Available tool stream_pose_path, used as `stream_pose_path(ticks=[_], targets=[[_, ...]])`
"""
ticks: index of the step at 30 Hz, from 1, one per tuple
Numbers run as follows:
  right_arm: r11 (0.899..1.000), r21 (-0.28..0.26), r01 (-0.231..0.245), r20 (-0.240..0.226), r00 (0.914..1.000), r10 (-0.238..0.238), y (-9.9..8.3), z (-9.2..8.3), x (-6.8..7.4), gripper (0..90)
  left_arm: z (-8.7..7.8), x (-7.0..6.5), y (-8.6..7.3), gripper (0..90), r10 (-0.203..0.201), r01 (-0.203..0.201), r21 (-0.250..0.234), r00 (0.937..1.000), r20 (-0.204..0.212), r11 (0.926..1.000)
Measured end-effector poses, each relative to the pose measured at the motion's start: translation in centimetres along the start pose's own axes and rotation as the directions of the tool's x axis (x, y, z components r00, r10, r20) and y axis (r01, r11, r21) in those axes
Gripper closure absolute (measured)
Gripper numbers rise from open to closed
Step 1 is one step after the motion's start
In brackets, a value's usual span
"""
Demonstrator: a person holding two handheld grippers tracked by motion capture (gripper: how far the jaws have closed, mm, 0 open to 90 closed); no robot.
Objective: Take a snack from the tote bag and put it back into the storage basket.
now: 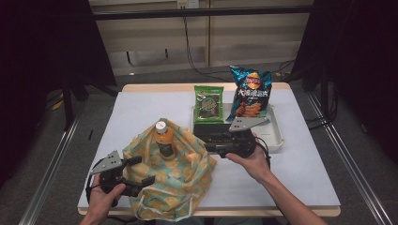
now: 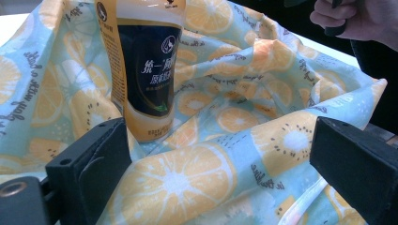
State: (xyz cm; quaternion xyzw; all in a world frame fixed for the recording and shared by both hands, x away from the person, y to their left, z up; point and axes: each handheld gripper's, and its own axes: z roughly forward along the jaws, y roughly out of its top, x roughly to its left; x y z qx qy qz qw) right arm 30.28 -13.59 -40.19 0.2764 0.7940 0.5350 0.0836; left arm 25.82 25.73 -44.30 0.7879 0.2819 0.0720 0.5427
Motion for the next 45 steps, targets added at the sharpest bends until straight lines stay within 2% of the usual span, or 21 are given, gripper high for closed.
stream_pose_path(ticks=[8, 16, 22, 27, 31, 33, 36, 45], targets=[[0.999, -0.009, 0.034, -0.059, 0.9977, -0.035, 1.4, 2.6, 1.4, 44.5, 0.1, -0.1, 0.1, 5.0, 0.013, -0.013, 0.006, 0.9999, -0.004, 0.9999], [0.999, -0.036, 0.022, -0.11, 0.9936, -0.026, 2.6, 5.4, 2.1, 43.7, 0.2, -0.1, 0.0, 5.1, 0.015, -0.015, 0.02, 0.9999, -0.007, 0.9997], [1.0, -0.022, 0.02, -0.098, 0.995, -0.022, 3.7, 7.7, 2.4, 42.7, 0.1, -0.1, 0.1, 5.1, 0.02, -0.02, 0.018, 0.9998, -0.005, 0.9996], [1.0, -0.014, 0.009, -0.057, 0.9983, -0.01, 4.1, 9.3, 2.4, 41.6, 0.1, -0.1, 0.1, 5.1, 0.012, -0.012, 0.011, 0.9999, -0.005, 0.9999], [1.0, -0.006, -0.005, -0.037, 0.9993, 0.005, 4.2, 10.5, 2.3, 35.4, 0.1, -0.1, 0.1, 5.1, 0.013, -0.013, 0.011, 0.9999, -0.005, 0.9998], [1.0, -0.016, -0.012, -0.032, 0.9994, 0.011, 4.3, 10.8, 2.1, 29.3, 0.1, -0.1, 0.1, 5.1, 0.018, -0.018, 0.015, 0.9998, -0.005, 0.9997], [1.0, -0.014, -0.02, -0.032, 0.9993, 0.02, 4.3, 11.6, 1.9, 29.2, 0.1, -0.1, 0.0, 5.1, 0.015, -0.015, 0.017, 0.9999, -0.003, 0.9997], [0.999, 0.02, 0.036, -0.026, 0.999, -0.036, 4.0, 13.8, 2.3, 29.4, 0.1, -0.1, 0.0, 5.1, 0.021, -0.02, 0.02, 0.9998, -0.005, 0.9996]])
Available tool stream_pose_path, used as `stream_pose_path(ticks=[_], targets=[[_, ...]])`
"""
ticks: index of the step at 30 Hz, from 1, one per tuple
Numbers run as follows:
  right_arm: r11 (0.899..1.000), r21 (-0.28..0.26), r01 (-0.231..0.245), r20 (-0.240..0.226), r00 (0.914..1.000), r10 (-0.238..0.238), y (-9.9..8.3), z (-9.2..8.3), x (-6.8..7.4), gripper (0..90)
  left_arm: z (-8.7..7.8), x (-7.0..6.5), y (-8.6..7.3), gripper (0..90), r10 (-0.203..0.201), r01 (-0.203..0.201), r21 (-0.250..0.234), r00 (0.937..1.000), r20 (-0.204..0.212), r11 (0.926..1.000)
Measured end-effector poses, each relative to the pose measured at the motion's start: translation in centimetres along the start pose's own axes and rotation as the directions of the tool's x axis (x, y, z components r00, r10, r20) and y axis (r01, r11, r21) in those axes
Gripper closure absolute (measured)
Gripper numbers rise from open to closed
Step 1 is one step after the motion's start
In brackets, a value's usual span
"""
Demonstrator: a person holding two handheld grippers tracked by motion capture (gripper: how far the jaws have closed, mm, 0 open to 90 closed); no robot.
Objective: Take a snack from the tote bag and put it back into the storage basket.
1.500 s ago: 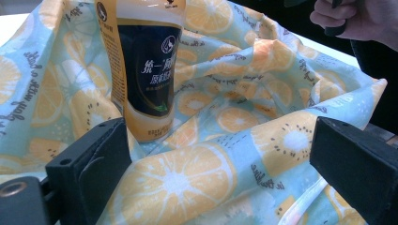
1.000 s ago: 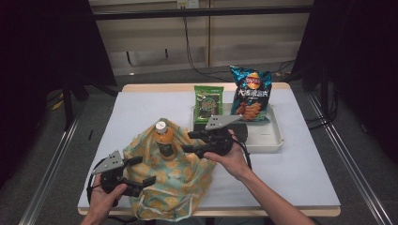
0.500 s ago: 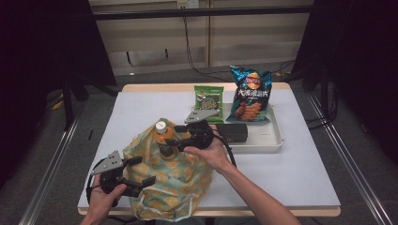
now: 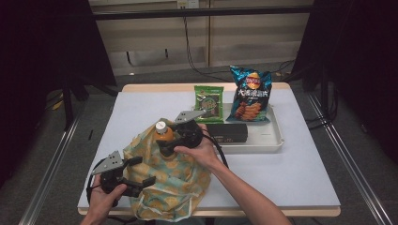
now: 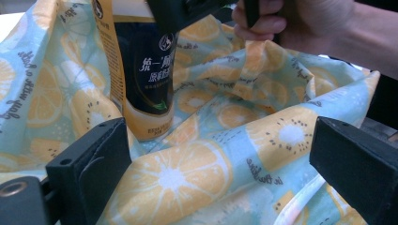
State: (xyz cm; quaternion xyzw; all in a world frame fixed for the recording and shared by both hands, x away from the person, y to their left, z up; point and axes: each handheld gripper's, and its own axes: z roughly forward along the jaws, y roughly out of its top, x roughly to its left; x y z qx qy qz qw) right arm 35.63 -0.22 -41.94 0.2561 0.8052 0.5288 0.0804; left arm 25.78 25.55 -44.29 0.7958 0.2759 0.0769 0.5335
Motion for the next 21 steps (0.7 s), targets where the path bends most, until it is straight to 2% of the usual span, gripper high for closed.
stream_pose_path(ticks=[2, 11, 19, 21], targets=[[1.0, 0.0, -0.014, -0.01, 0.9998, 0.014, -0.2, 0.5, -0.1, 29.4, 0.0, 0.0, 0.0, 5.1, 0.003, -0.003, 0.001, 1.0, -0.001, 1.0], [1.0, 0.009, -0.007, 0.003, 1.0, 0.007, -0.4, 1.8, 0.1, 29.5, 0.0, 0.0, 0.0, 5.1, -0.003, 0.003, -0.001, 1.0, 0.0, 1.0], [1.0, 0.023, -0.007, 0.011, 0.9999, 0.007, -0.3, 1.8, 0.1, 30.4, 0.1, 0.0, 0.0, 5.1, -0.002, 0.002, -0.001, 1.0, -0.001, 1.0], [1.0, 0.03, -0.007, 0.001, 1.0, 0.007, -0.2, 1.7, 0.1, 30.6, 0.1, 0.1, 0.0, 5.1, -0.003, 0.003, -0.002, 1.0, -0.001, 1.0]])
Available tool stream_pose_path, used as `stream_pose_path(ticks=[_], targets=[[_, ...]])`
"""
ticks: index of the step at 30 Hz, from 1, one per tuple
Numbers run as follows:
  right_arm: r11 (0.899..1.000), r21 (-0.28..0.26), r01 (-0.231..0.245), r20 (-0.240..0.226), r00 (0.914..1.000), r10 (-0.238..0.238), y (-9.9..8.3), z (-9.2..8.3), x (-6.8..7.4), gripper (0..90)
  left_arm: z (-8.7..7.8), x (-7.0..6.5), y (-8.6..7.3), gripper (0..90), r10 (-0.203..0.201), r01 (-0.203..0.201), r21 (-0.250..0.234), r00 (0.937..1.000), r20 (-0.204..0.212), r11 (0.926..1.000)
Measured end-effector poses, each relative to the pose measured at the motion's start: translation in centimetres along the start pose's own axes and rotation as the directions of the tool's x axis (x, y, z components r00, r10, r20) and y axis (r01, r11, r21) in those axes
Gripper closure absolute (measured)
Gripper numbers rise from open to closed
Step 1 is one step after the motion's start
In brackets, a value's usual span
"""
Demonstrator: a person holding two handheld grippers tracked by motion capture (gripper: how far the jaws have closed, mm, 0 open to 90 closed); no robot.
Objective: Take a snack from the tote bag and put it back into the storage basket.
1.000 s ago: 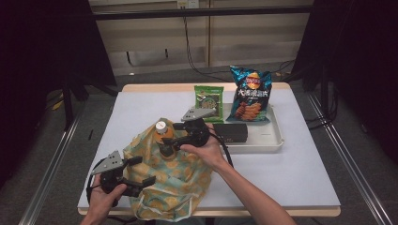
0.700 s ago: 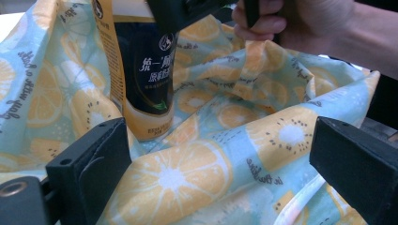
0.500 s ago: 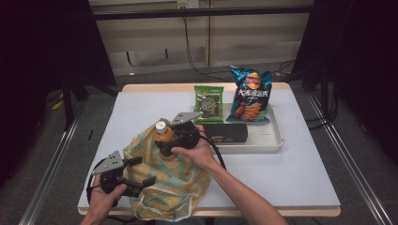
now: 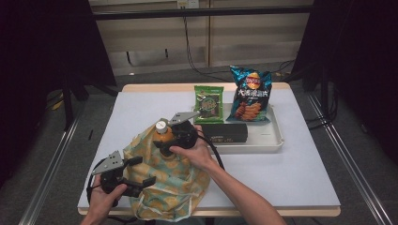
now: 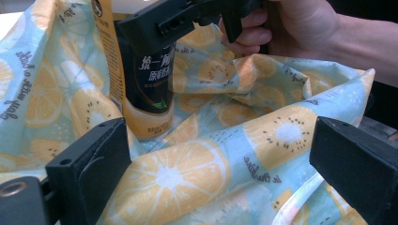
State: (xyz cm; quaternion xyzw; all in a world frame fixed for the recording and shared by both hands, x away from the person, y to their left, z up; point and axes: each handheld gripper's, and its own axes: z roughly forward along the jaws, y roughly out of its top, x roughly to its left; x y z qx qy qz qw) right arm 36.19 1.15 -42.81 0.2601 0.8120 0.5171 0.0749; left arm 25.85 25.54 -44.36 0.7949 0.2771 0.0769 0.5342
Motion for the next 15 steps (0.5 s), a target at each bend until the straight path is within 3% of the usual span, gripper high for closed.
stream_pose_path(ticks=[7, 15], targets=[[1.0, 0.008, 0.001, -0.036, 0.9993, -0.001, 0.3, -0.5, -0.2, 30.7, 0.0, 0.1, 0.0, 5.1, -0.001, 0.001, 0.002, 1.0, 0.002, 1.0], [1.0, -0.027, 0.007, -0.078, 0.9969, -0.009, 0.8, -1.8, 0.1, 30.7, 0.0, 0.1, 0.0, 5.1, 0.001, -0.001, 0.001, 1.0, 0.002, 1.0]])
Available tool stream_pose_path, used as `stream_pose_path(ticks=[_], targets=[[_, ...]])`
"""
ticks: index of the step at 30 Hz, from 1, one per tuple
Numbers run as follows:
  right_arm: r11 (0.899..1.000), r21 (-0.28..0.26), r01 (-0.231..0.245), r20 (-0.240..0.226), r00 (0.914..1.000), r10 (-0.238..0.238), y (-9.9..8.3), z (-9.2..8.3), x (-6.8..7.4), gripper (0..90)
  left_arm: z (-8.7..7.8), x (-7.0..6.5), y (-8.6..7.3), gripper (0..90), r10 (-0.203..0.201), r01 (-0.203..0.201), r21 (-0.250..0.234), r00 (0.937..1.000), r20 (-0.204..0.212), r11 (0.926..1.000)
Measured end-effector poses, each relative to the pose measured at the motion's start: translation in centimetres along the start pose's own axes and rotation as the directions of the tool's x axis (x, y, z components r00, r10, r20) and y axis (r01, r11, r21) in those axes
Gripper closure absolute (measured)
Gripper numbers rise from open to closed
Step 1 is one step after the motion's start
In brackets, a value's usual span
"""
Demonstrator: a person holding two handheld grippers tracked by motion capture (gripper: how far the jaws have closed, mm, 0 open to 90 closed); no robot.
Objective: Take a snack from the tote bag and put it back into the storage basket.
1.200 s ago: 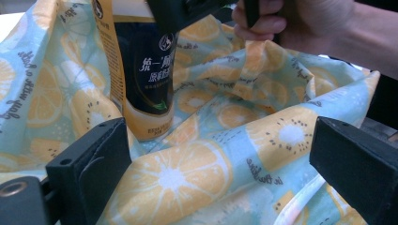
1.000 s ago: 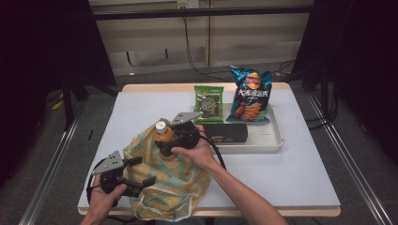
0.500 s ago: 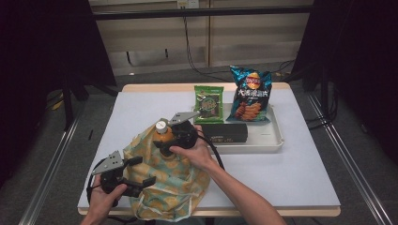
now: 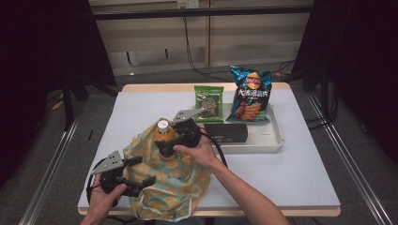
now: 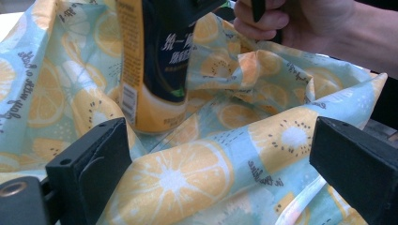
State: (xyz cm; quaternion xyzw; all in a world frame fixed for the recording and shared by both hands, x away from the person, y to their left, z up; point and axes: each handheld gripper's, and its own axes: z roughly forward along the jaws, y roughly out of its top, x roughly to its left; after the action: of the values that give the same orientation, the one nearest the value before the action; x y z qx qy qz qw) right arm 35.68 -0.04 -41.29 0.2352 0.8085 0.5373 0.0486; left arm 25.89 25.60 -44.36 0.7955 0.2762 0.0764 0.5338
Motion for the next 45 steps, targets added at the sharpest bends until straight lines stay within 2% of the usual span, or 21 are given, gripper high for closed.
stream_pose_path(ticks=[12, 17, 28, 30, 35, 40, 41, 45], targets=[[0.999, -0.024, 0.024, -0.036, 0.9991, -0.025, 0.8, -2.2, 0.8, 30.8, -0.1, 0.0, 0.0, 5.1, -0.001, 0.001, -0.001, 1.0, -0.001, 1.0], [0.999, -0.036, 0.03, -0.054, 0.9981, -0.031, 1.1, -3.3, 0.7, 30.8, 0.0, -0.1, 0.0, 5.1, -0.004, 0.004, -0.003, 1.0, 0.001, 1.0], [0.997, -0.059, 0.041, -0.037, 0.9984, -0.043, 2.0, -6.0, 0.6, 30.8, -0.1, 0.0, 0.1, 4.8, 0.002, -0.002, -0.011, 1.0, 0.001, 0.9999], [0.997, -0.054, 0.057, -0.023, 0.998, -0.058, 2.2, -6.5, 0.7, 30.8, -0.2, 0.0, 0.1, 4.7, -0.001, 0.001, -0.017, 1.0, 0.002, 0.9999], [0.996, -0.071, 0.057, -0.002, 0.9983, -0.058, 2.7, -7.8, 0.4, 30.8, -0.3, 0.0, 0.1, 4.4, 0.003, -0.003, -0.033, 1.0, -0.002, 0.9994], [0.995, -0.087, 0.055, 0.014, 0.9984, -0.054, 3.0, -9.0, 0.1, 30.8, -0.6, 0.0, 0.2, 4.3, 0.001, -0.002, -0.059, 0.9998, -0.022, 0.9983], [0.994, -0.089, 0.057, 0.017, 0.9983, -0.056, 3.1, -9.3, 0.1, 30.8, -0.7, -0.1, 0.3, 4.3, 0.004, -0.007, -0.058, 0.9991, -0.042, 0.9983], [0.992, -0.113, 0.05, 0.03, 0.9985, -0.046, 3.4, -10.3, -0.3, 30.8, -1.0, 0.0, 0.3, 4.1, -0.009, 0.003, -0.082, 0.9975, -0.07, 0.9966]])
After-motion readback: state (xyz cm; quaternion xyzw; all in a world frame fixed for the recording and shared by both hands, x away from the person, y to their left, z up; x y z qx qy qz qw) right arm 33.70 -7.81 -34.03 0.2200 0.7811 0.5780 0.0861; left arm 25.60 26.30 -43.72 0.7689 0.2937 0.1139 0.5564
